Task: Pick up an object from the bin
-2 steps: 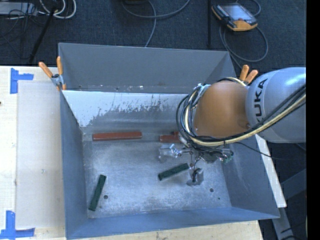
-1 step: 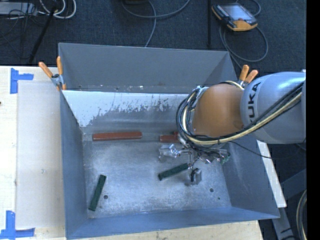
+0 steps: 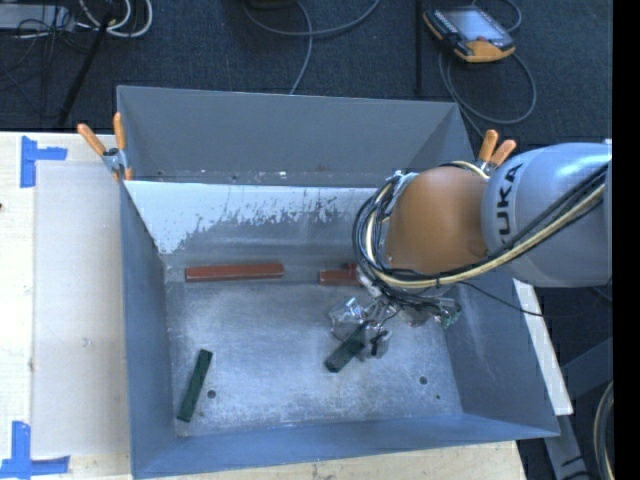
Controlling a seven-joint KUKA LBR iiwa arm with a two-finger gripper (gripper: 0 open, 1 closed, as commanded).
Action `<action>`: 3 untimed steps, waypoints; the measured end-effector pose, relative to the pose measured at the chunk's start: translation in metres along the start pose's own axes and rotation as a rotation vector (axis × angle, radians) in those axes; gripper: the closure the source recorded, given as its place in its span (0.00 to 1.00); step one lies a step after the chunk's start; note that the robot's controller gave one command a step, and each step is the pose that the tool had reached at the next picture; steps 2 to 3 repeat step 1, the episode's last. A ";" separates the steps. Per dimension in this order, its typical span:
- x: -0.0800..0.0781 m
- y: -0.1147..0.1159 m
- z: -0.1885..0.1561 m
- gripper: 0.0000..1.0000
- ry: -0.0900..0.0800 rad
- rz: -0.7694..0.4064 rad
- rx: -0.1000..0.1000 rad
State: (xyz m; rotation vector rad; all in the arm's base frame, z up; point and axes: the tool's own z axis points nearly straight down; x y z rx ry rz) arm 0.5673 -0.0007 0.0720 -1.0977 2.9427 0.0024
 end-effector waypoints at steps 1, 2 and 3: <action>-0.024 -0.032 -0.140 1.00 -0.007 -0.083 0.008; -0.024 -0.032 -0.140 1.00 -0.007 -0.083 0.008; -0.024 -0.032 -0.140 1.00 -0.007 -0.083 0.008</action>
Offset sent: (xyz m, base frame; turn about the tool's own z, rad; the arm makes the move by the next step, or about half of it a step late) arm 0.0362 -0.0088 0.1353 -0.0850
